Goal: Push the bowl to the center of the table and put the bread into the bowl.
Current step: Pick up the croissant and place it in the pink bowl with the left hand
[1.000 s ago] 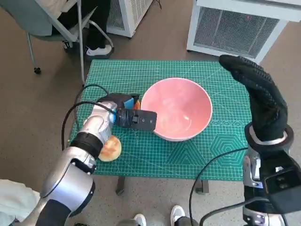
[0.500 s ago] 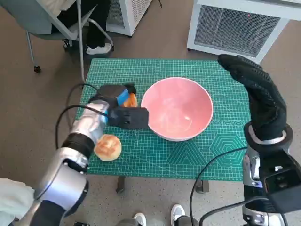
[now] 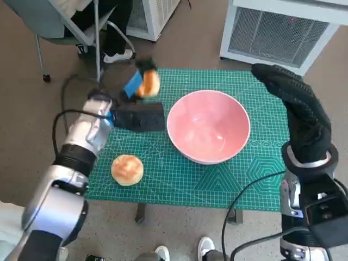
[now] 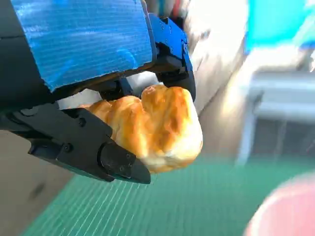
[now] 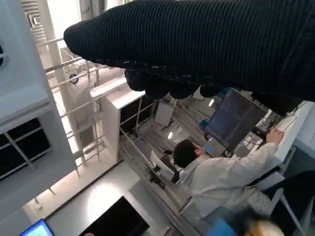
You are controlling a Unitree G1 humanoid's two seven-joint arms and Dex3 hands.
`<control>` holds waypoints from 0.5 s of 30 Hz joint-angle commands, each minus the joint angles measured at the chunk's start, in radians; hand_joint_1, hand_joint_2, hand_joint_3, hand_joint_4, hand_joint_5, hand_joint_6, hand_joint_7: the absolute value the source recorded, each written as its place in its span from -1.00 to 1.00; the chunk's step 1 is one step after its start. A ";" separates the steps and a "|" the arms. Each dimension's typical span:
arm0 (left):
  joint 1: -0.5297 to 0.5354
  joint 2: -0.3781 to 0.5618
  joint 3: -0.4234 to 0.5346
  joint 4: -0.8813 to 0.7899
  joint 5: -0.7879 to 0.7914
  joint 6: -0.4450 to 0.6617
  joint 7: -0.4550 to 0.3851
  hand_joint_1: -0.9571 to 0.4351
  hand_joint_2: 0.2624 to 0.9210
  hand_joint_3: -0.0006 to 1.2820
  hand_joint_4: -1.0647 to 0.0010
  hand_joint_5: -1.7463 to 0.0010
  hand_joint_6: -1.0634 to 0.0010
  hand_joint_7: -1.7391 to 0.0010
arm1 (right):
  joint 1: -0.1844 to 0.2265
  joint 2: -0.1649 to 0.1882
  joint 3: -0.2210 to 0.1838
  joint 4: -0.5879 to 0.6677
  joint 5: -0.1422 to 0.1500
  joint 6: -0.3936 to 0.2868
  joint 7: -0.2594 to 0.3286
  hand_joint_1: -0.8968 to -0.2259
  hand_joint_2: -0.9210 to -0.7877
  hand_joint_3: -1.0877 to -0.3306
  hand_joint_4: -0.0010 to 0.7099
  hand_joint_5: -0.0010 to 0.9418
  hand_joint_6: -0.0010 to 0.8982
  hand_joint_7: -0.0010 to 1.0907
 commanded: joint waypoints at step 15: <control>0.113 -0.132 -0.052 -0.263 -0.032 -0.198 -0.092 0.38 1.00 -0.87 -0.25 -0.28 -0.16 -0.45 | 0.024 0.009 0.006 -0.007 0.015 0.011 0.000 0.01 -1.00 -0.17 -0.15 -0.99 -1.00 0.23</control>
